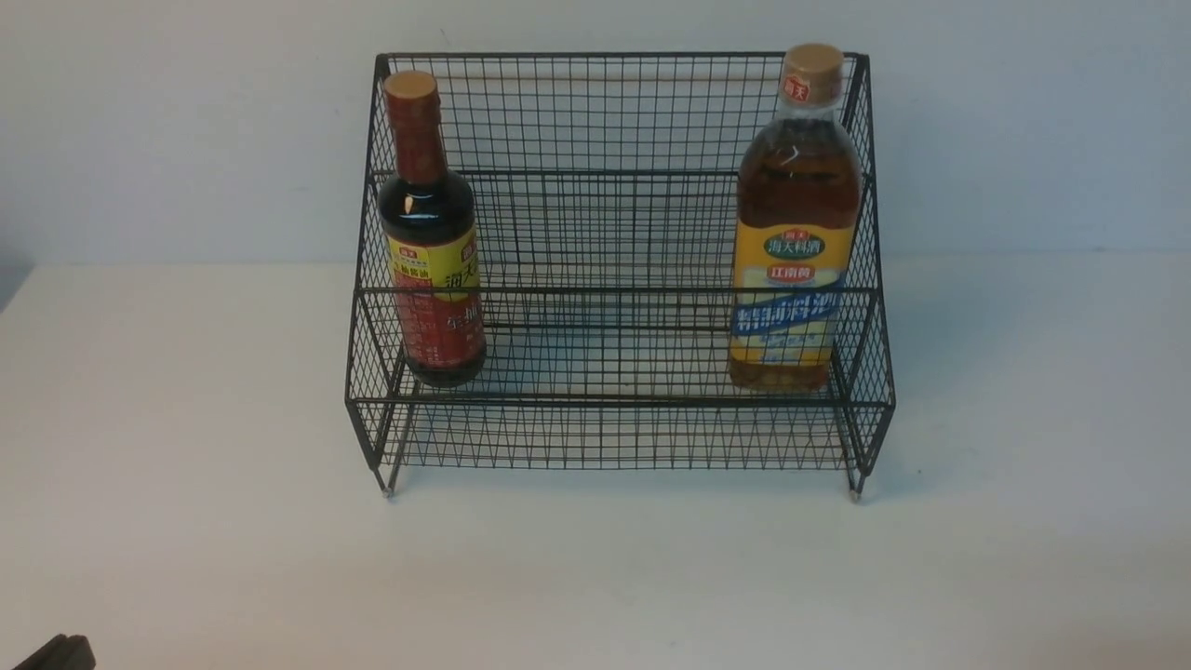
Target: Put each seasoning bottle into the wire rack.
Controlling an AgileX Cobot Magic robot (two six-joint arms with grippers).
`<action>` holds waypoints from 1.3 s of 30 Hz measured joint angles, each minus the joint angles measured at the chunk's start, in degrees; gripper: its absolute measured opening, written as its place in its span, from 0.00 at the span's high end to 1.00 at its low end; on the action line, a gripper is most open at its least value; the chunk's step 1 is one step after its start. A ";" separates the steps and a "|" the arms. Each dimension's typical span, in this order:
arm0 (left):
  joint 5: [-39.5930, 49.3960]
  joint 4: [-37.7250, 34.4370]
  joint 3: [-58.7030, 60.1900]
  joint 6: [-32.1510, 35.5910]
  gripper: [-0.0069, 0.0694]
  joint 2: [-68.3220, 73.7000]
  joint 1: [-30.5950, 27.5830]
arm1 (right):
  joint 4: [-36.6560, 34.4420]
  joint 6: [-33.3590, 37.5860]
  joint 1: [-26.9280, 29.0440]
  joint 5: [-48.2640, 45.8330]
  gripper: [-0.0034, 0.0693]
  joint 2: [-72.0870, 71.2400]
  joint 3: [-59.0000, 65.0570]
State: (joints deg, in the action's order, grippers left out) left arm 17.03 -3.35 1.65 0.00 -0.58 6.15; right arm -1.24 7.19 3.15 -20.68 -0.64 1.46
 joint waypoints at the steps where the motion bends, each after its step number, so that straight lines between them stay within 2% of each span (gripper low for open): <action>1: 0.72 1.79 0.00 -1.10 0.92 0.00 0.85 | 0.00 0.00 0.00 0.00 0.97 0.00 0.00; 3: 1.67 4.21 0.01 -2.55 0.92 0.00 2.54 | 0.00 0.00 0.00 0.00 0.97 0.00 0.00; 9: 4.06 6.59 0.06 -2.67 0.92 0.00 2.30 | 0.00 0.00 0.00 0.00 0.97 0.00 0.00; 17: 4.13 6.76 0.06 -2.62 0.92 0.00 -2.69 | 0.00 -0.11 0.00 0.00 0.97 0.00 0.00; 39: 4.13 6.82 0.06 -2.55 0.92 0.00 -2.75 | 0.00 -0.42 0.00 0.00 0.97 0.00 0.00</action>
State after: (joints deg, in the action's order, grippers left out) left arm 21.16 3.47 1.71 -2.56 -0.58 3.39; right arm -1.24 6.78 3.15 -20.68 -0.64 1.46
